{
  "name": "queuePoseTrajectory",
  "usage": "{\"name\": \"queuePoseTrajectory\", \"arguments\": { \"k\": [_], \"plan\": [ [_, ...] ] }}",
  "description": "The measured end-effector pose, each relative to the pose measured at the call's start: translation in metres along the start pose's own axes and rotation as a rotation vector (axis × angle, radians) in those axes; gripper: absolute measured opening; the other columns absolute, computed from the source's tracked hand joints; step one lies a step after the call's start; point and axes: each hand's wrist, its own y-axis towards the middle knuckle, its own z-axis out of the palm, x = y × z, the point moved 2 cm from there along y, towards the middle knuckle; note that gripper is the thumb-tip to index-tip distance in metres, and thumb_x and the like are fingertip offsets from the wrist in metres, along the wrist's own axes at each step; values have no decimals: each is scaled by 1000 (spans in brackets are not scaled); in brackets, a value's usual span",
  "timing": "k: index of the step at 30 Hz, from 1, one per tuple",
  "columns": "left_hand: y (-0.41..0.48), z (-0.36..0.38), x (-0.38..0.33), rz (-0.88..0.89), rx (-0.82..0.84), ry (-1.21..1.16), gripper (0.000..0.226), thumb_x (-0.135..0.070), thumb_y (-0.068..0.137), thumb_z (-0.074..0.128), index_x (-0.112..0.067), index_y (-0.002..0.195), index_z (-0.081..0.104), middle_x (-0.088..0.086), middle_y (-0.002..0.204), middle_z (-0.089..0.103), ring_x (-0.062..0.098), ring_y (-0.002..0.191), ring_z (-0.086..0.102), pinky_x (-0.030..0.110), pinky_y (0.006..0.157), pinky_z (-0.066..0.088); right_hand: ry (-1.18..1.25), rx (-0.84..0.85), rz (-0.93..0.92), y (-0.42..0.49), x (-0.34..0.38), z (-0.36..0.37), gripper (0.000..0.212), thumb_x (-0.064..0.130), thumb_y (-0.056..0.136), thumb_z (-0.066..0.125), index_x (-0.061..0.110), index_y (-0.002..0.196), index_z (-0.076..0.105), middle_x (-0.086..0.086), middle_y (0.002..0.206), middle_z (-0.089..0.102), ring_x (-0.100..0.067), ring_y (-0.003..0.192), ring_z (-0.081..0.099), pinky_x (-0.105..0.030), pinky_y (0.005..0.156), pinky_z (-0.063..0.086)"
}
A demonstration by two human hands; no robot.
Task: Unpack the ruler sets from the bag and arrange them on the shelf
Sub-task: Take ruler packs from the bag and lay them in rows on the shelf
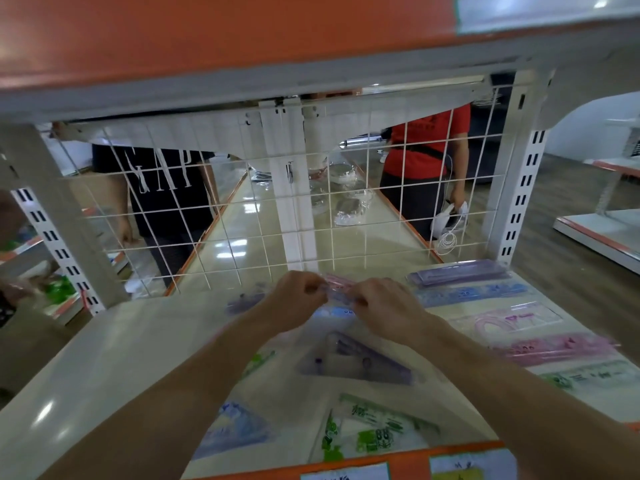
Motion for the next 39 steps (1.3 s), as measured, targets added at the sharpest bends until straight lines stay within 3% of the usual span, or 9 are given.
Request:
{"name": "queuePoseTrajectory", "arguments": {
  "k": [5, 10, 13, 16, 21, 26, 29, 34, 39],
  "plan": [
    [3, 2, 3, -66, 18, -25, 13, -8, 83, 64, 2, 84, 72, 15, 73, 63, 16, 63, 49, 32, 63, 46, 139, 46, 32, 3, -5, -2, 18, 18, 92, 48, 19, 87, 65, -1, 82, 58, -22, 80, 56, -27, 61, 36],
    [11, -6, -2, -185, 34, -131, 10, -9, 85, 65, -3, 84, 72, 3, 66, 61, 9, 54, 50, 16, 46, 44, 109, 1, 21, -5, -10, -18, 29, 22, 91, 52, 21, 120, 57, 0, 107, 64, -22, 98, 56, -25, 72, 31],
    [10, -2, 0, -260, 78, -145, 13, -8, 87, 63, 2, 91, 71, 4, 67, 60, 10, 54, 49, 12, 41, 42, 49, 52, -13, -15, -5, -16, 9, 20, 88, 52, 28, 93, 53, 3, 87, 51, -20, 80, 44, -29, 61, 30],
    [9, 1, 0, -291, 126, -145, 12, -8, 87, 64, 0, 94, 69, 5, 69, 58, 11, 55, 50, 11, 41, 43, 35, 84, -18, -15, -8, -14, 35, 18, 84, 54, 30, 62, 30, 5, 77, 45, -20, 75, 42, -27, 53, 29],
    [8, 1, -1, -265, 153, -26, 5, 0, 83, 62, -4, 83, 65, 7, 65, 54, 12, 51, 47, 13, 40, 40, -3, 175, -44, -13, -2, -18, 36, 14, 84, 55, 23, 58, 31, 6, 65, 37, -21, 72, 44, -18, 49, 25],
    [12, 7, -1, -230, 165, 194, 30, 2, 78, 57, -10, 53, 46, 3, 53, 39, 15, 47, 36, 22, 50, 32, -34, 251, -47, -9, 1, -22, 38, 16, 88, 53, 22, 58, 30, 7, 65, 33, -20, 74, 41, -17, 49, 24],
    [13, 7, -4, -219, 237, 243, 2, -2, 81, 62, -3, 79, 62, 8, 74, 52, 20, 65, 49, 23, 57, 41, -58, 281, -40, -7, 0, -21, 37, 17, 88, 54, 19, 58, 33, 6, 64, 34, -20, 72, 42, -17, 48, 25],
    [11, 9, -5, -147, 361, 433, 25, -13, 81, 68, 1, 100, 63, 11, 92, 59, 18, 80, 53, 24, 65, 44, -68, 299, -31, -4, -1, -17, 26, 18, 86, 55, 14, 62, 45, 0, 69, 44, -21, 72, 49, -22, 50, 31],
    [9, 13, -2, -64, 337, 561, 32, -13, 82, 66, 0, 111, 63, 6, 95, 56, 17, 87, 53, 28, 79, 47, -82, 318, -39, -1, -2, -14, 23, 21, 88, 54, 4, 95, 68, -10, 98, 61, -24, 89, 59, -28, 71, 43]
  ]
}}
